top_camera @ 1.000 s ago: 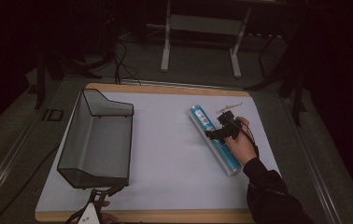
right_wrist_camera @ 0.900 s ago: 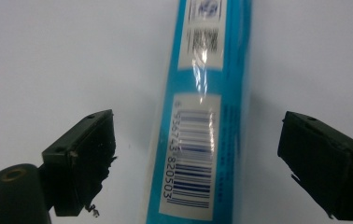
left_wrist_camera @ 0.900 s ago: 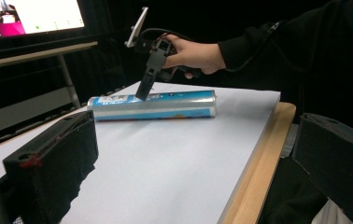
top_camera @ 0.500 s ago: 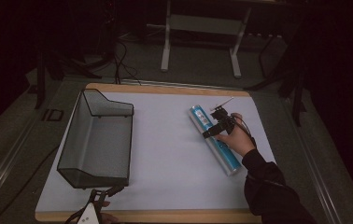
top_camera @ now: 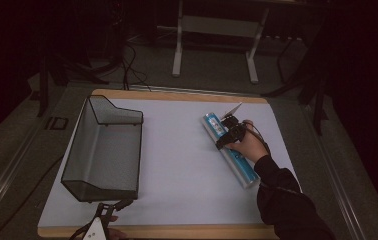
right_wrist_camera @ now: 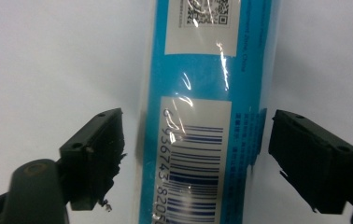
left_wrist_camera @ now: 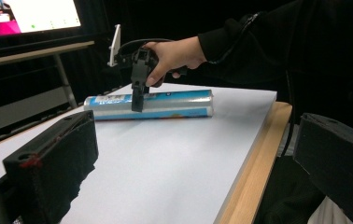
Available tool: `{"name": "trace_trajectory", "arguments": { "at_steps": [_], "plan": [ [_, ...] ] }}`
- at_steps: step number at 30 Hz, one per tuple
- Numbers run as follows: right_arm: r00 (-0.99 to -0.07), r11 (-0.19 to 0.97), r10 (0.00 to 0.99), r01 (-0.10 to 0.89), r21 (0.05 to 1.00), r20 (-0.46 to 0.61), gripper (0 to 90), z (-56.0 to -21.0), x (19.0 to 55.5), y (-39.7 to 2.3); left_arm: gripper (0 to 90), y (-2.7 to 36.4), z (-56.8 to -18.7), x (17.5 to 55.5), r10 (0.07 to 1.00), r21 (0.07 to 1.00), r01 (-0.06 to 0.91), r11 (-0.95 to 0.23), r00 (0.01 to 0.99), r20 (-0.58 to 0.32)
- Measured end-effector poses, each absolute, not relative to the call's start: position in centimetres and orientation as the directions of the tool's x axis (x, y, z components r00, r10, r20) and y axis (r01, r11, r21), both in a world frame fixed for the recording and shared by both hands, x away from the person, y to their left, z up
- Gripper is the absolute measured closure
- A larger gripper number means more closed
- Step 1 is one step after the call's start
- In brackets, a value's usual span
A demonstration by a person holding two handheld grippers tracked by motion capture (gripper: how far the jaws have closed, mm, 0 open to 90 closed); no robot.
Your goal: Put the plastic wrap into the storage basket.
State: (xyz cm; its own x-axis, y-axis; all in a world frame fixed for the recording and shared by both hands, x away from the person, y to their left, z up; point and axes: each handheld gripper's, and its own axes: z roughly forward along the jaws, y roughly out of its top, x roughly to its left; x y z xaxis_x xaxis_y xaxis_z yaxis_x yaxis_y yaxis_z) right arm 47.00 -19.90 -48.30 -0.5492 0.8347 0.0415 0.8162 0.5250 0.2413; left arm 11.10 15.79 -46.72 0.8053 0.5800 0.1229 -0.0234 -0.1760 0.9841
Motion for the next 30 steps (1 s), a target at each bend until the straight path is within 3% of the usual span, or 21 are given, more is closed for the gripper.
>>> {"name": "trace_trajectory", "arguments": {
  "at_steps": [9, 23, 30],
  "plan": [
    [-0.518, 0.509, 0.854, 0.851, 0.128, 0.05, 29.0, -49.3, 47.6, -19.5, 0.8, 15.7, -46.8, 11.2, 0.583, 0.983, -0.015, -0.184, 0.803, 0.122],
    [-0.502, 0.493, 0.862, 0.862, 0.117, 0.068, 30.3, -50.0, 47.5, -19.5, 0.8, 15.7, -46.8, 11.2, 0.576, 0.983, -0.011, -0.184, 0.809, 0.117],
    [-0.474, 0.469, 0.88, 0.877, 0.103, 0.025, 31.6, -49.7, 47.4, -19.0, 0.7, 15.7, -46.8, 11.2, 0.578, 0.983, -0.011, -0.184, 0.808, 0.118]
  ]
}}
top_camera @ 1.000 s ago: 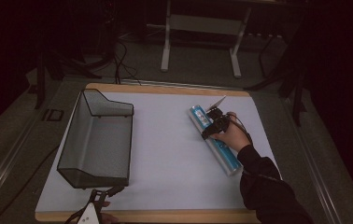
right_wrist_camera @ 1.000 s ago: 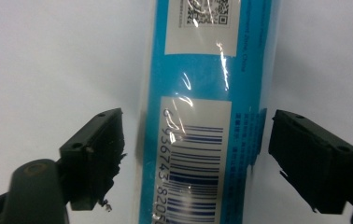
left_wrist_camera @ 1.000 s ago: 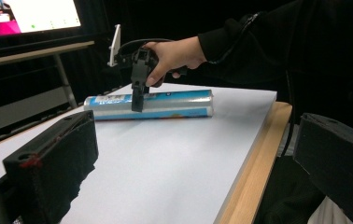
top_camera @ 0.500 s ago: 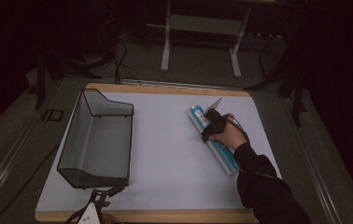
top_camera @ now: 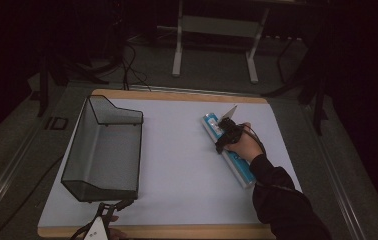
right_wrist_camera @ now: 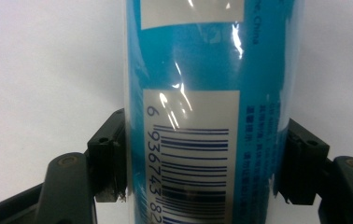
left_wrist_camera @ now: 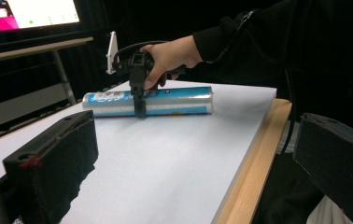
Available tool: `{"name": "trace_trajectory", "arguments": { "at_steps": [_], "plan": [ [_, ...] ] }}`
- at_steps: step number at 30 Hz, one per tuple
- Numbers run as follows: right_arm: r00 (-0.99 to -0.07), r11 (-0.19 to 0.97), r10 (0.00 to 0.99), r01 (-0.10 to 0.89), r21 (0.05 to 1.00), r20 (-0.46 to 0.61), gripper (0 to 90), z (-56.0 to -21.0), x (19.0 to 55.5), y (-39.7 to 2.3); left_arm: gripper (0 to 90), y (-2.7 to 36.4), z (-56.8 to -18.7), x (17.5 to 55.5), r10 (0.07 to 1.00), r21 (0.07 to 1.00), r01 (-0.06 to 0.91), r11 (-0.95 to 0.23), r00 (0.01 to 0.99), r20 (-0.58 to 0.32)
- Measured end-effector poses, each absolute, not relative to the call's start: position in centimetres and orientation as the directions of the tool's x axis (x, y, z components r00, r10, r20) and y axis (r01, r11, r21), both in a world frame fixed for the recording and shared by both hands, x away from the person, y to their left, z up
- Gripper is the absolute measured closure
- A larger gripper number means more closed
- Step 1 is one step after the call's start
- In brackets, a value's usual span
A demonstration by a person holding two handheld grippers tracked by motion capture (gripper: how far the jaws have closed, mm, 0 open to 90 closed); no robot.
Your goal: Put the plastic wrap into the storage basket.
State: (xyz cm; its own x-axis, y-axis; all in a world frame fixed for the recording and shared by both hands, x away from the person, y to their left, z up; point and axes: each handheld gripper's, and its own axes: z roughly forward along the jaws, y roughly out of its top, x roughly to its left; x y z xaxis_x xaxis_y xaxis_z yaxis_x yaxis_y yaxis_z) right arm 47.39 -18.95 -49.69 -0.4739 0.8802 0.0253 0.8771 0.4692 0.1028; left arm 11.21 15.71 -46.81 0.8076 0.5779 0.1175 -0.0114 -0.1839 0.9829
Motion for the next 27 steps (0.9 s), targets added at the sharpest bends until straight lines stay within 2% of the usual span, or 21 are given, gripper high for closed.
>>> {"name": "trace_trajectory", "arguments": {
  "at_steps": [19, 27],
  "plan": [
    [-0.489, 0.477, 0.872, 0.858, 0.192, 0.02, 31.8, -45.8, 46.9, -19.1, 0.7, 15.6, -46.8, 11.2, 0.578, 0.983, -0.009, -0.185, 0.807, 0.117],
    [-0.49, 0.467, 0.871, 0.85, 0.245, 0.042, 31.8, -42.8, 46.6, -18.3, 0.8, 15.6, -46.8, 11.2, 0.579, 0.983, -0.009, -0.184, 0.807, 0.116]
  ]
}}
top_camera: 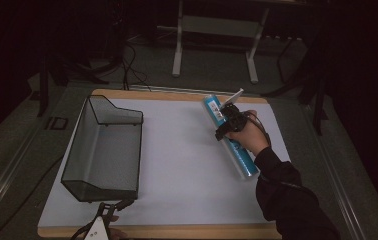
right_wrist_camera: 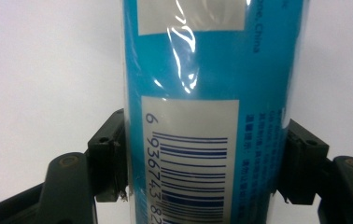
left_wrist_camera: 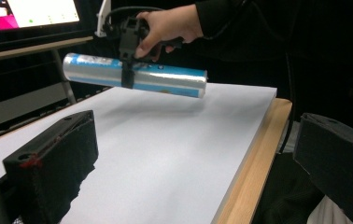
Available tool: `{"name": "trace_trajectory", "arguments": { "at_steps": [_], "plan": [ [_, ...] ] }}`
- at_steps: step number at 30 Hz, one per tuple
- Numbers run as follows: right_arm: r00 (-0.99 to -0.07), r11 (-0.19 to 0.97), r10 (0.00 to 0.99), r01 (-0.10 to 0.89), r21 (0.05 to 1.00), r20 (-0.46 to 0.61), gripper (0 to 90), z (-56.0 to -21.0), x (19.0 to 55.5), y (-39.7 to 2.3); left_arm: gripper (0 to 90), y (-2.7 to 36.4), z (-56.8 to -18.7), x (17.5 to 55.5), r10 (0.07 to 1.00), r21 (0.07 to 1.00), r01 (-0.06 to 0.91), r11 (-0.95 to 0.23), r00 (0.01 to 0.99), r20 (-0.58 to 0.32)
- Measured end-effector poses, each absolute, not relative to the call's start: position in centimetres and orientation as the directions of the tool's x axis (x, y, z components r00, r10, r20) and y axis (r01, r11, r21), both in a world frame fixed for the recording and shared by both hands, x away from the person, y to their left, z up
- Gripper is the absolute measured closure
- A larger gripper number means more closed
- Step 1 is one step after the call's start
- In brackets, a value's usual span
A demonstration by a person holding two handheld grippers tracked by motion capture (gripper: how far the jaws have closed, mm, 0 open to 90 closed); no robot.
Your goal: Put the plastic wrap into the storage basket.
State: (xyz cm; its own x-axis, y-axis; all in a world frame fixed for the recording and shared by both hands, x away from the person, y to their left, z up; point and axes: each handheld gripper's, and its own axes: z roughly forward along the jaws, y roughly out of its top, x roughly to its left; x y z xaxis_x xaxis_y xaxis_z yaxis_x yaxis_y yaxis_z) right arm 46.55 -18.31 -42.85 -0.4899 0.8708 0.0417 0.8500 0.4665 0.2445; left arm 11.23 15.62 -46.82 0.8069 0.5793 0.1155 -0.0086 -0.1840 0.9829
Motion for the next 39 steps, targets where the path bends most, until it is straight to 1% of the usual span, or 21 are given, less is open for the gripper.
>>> {"name": "trace_trajectory", "arguments": {
  "at_steps": [4, 6, 14, 16, 19, 24, 28, 35, 39],
  "plan": [
    [-0.49, 0.462, 0.87, 0.847, 0.264, 0.051, 31.8, -41.9, 46.4, -17.8, 0.8, 15.6, -46.8, 11.2, 0.579, 0.983, -0.009, -0.183, 0.807, 0.116],
    [-0.503, 0.465, 0.862, 0.836, 0.292, 0.064, 31.7, -41.1, 46.2, -17.2, 0.8, 15.6, -46.8, 11.2, 0.578, 0.983, -0.008, -0.184, 0.808, 0.115],
    [-0.513, 0.449, 0.85, 0.824, 0.345, 0.121, 31.7, -39.8, 45.9, -15.8, 0.7, 15.7, -46.8, 11.2, 0.577, 0.984, -0.009, -0.18, 0.809, 0.113],
    [-0.51, 0.445, 0.852, 0.823, 0.352, 0.115, 31.8, -39.6, 45.8, -15.5, 0.7, 15.7, -46.8, 11.2, 0.577, 0.983, -0.008, -0.181, 0.809, 0.113],
    [-0.531, 0.474, 0.846, 0.789, 0.391, 0.046, 31.8, -39.1, 45.3, -14.5, 0.7, 15.6, -46.8, 11.2, 0.579, 0.983, -0.007, -0.181, 0.808, 0.113],
    [-0.538, 0.466, 0.84, 0.781, 0.416, 0.07, 31.8, -38.4, 45.1, -13.4, 0.7, 15.6, -46.8, 11.2, 0.579, 0.984, -0.006, -0.179, 0.808, 0.11],
    [-0.545, 0.447, 0.828, 0.783, 0.432, 0.131, 31.8, -37.9, 44.9, -12.4, 0.8, 15.6, -46.8, 11.2, 0.578, 0.984, -0.005, -0.178, 0.808, 0.109],
    [-0.568, 0.443, 0.802, 0.772, 0.456, 0.184, 31.8, -37.2, 44.5, -9.9, 0.7, 15.7, -46.8, 11.2, 0.577, 0.984, -0.007, -0.176, 0.81, 0.109],
    [-0.587, 0.446, 0.788, 0.753, 0.483, 0.188, 31.8, -36.7, 44.2, -8.1, 0.8, 15.7, -46.8, 11.1, 0.576, 0.985, -0.008, -0.175, 0.81, 0.109]
  ]
}}
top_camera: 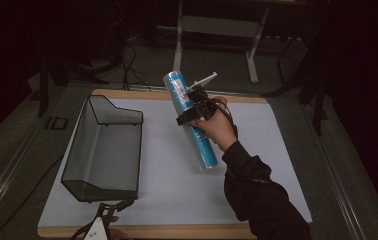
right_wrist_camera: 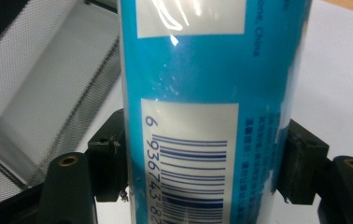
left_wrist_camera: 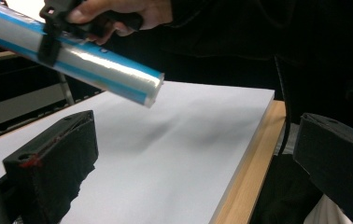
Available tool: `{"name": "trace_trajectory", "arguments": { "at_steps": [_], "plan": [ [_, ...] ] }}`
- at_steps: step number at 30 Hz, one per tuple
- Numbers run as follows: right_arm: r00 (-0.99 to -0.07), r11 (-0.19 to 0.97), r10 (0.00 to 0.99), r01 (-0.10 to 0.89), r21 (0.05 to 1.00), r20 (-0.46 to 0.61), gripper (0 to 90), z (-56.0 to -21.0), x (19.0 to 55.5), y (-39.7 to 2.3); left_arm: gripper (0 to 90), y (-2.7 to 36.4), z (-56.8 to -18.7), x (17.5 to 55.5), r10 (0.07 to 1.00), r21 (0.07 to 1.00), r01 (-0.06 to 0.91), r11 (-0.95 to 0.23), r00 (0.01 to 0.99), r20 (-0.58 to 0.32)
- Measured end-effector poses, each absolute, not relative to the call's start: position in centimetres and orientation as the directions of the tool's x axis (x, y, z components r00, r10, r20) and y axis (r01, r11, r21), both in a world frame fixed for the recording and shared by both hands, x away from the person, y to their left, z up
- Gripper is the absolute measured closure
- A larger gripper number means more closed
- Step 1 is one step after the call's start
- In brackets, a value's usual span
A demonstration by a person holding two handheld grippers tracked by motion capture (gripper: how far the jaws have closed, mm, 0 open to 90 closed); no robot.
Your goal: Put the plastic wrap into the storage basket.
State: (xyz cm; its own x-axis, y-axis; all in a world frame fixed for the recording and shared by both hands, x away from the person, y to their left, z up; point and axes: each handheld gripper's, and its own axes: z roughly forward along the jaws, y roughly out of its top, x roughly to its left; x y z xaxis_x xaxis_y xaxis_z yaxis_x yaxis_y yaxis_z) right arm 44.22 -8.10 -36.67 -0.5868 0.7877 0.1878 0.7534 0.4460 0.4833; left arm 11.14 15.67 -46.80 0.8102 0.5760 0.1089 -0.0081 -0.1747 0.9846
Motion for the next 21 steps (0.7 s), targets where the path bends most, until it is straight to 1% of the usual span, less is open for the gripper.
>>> {"name": "trace_trajectory", "arguments": {
  "at_steps": [6, 13, 15, 21],
  "plan": [
    [-0.597, 0.422, 0.764, 0.748, 0.512, 0.243, 31.8, -36.2, 43.9, -5.7, 0.7, 15.7, -46.8, 11.1, 0.576, 0.985, -0.008, -0.174, 0.81, 0.108],
    [-0.608, 0.418, 0.748, 0.743, 0.523, 0.266, 31.8, -35.6, 43.5, -2.9, 0.7, 15.6, -46.8, 11.0, 0.572, 0.984, -0.011, -0.175, 0.813, 0.111],
    [-0.613, 0.414, 0.745, 0.733, 0.54, 0.263, 31.8, -35.5, 43.3, -2.0, 0.7, 15.7, -46.8, 11.0, 0.576, 0.985, -0.01, -0.17, 0.81, 0.108],
    [-0.613, 0.379, 0.73, 0.73, 0.568, 0.301, 31.8, -35.1, 42.9, 0.3, 0.7, 15.7, -46.8, 10.9, 0.581, 0.986, -0.01, -0.167, 0.807, 0.106]
  ]
}}
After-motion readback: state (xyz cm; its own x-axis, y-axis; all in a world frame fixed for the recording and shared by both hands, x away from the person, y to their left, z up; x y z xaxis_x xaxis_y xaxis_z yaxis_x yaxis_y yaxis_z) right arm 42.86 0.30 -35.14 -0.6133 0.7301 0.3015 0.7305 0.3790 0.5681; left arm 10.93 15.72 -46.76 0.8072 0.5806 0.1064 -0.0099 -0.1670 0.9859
